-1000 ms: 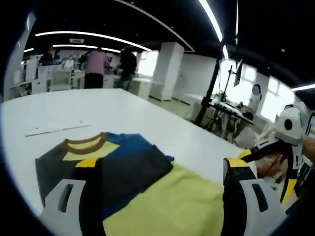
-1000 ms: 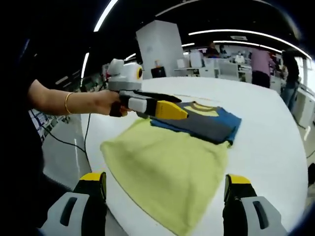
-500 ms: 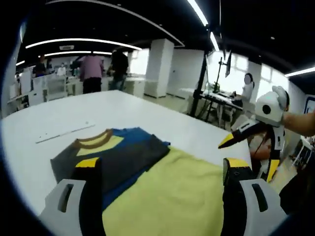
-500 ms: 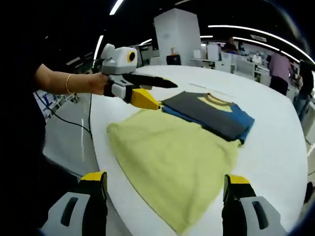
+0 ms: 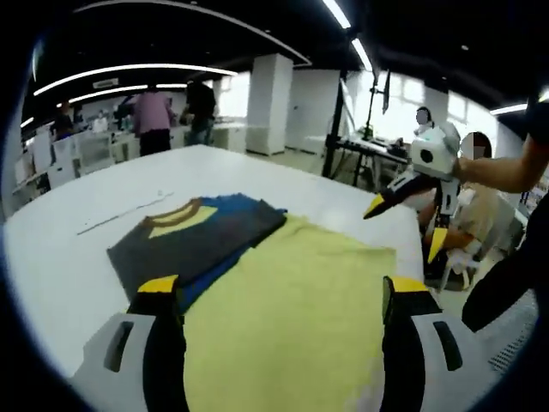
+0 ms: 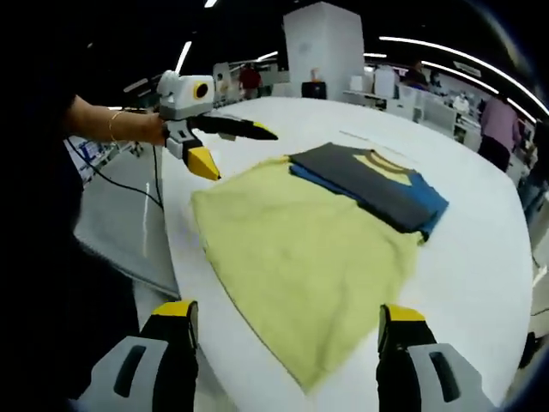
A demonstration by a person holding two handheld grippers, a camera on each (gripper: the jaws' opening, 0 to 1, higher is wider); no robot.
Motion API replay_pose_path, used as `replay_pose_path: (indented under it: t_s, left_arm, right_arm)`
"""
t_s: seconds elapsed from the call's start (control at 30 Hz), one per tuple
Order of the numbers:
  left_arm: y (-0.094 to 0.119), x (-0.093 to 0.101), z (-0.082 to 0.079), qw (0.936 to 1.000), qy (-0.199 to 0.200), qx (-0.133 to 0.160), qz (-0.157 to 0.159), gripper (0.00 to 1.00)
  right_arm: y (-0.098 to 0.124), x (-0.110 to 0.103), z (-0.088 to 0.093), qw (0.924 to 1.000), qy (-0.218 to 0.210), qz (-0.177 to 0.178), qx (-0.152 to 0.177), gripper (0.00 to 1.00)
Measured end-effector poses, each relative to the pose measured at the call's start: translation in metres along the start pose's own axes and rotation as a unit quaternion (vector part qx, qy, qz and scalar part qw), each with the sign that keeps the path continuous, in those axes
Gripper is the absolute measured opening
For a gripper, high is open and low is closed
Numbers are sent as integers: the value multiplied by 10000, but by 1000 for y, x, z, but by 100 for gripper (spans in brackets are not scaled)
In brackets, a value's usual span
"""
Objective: Fold the garment on the visible template until the final outline fits inside the template.
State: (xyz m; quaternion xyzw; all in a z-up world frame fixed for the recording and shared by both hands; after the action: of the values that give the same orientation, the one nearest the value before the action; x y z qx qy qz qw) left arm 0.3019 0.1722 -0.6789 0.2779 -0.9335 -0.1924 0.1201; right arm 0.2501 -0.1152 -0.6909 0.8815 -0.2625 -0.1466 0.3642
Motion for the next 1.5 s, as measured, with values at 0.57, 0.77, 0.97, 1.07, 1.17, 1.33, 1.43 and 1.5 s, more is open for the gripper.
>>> replay_pose_path:
  t_s: [0.57,0.77,0.97,1.07,1.17,1.33,1.43,1.5]
  left_arm:
    - [48,13,52,9975,-78,-706,-71,68]
    - [54,15,69,9953,-25,-955,-128,57]
    - [58,18,83,9921,-149,-1245,-89,51]
    - [60,19,88,9907,-223,-1342,-79,47]
    - [63,17,91,9884,-329,-1476,-107,42]
    - [64,14,96,9850,-483,-1655,-106,35]
    - [65,13,99,9821,-609,-1779,-109,34]
    - [64,13,100,9815,-625,-1806,-110,33]
  right_arm:
    - [-2,-3,22,9995,97,57,-309,58]
    - [-4,-2,29,9987,218,59,-458,51]
    - [-6,1,35,9973,349,86,-633,45]
    - [-7,1,37,9965,438,105,-704,42]
    - [-7,3,38,9959,492,137,-743,38]
    - [-10,5,41,9937,660,148,-888,34]
    - [-11,6,44,9923,749,141,-971,30]
    - [-11,6,45,9912,811,145,-1037,30]
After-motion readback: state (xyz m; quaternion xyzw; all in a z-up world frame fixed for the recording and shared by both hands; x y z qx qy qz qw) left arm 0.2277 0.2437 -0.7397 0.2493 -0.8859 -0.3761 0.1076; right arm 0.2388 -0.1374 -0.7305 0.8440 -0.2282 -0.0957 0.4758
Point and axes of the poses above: the point that each gripper's makers call its tool centre point, and the gripper's own axes: y roughly backward along the fingers, x roughly to its right, z roughly out of its underside, the point moved 8 cm from there along y, roughly backward along the fingers, and after that the axes turned 2 degrees about z, right-handed, at the moved point
